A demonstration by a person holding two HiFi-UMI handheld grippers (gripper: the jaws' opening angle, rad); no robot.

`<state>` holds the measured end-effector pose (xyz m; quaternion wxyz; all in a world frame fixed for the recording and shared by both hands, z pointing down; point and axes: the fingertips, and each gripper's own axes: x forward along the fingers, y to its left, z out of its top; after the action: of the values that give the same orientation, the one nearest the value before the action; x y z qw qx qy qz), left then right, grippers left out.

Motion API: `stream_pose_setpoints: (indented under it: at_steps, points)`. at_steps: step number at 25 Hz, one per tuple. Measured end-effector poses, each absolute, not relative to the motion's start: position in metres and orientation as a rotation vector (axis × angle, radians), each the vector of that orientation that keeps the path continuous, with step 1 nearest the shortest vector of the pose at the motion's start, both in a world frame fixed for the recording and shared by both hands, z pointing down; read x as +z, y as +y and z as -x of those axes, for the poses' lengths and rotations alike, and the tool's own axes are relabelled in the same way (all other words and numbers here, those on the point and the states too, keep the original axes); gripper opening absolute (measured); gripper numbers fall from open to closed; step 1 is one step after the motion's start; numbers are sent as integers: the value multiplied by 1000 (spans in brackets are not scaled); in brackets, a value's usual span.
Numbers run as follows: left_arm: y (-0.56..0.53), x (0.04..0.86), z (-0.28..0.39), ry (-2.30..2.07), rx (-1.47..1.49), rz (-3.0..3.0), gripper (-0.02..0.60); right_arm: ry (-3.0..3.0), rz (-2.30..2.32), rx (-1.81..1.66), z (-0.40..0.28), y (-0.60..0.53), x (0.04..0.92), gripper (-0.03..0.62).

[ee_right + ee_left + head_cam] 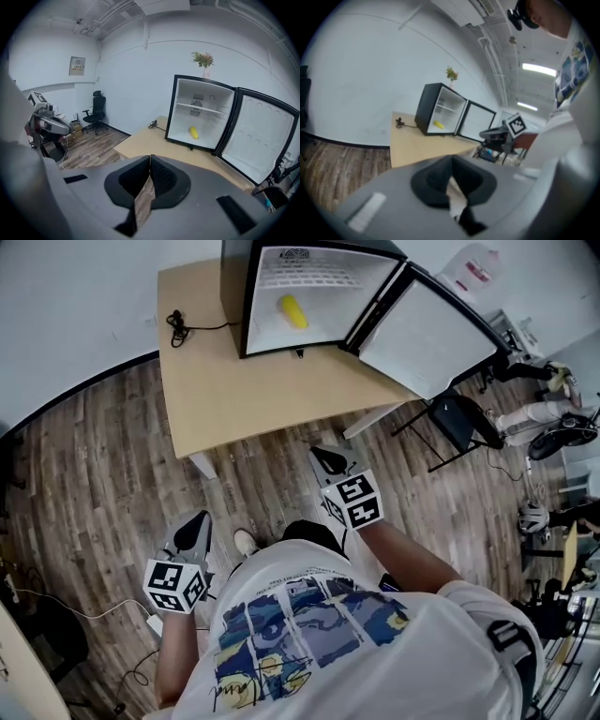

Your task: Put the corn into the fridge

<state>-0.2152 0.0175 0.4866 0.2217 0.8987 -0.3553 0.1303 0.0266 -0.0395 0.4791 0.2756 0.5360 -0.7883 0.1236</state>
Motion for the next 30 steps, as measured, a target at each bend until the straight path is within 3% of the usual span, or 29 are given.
stream_pose_setpoints:
  at_steps: [7, 19, 30]
  points:
    - [18, 482, 161, -910, 403, -2517, 9, -2202, -1396, 268, -44, -15, 459, 12]
    - [70, 455, -7, -698, 462, -2645, 9, -2237, -1442, 288, -155, 77, 446, 11]
    - [112, 474, -64, -733, 505, -2610, 9, -2266, -1447, 315, -224, 127, 455, 11]
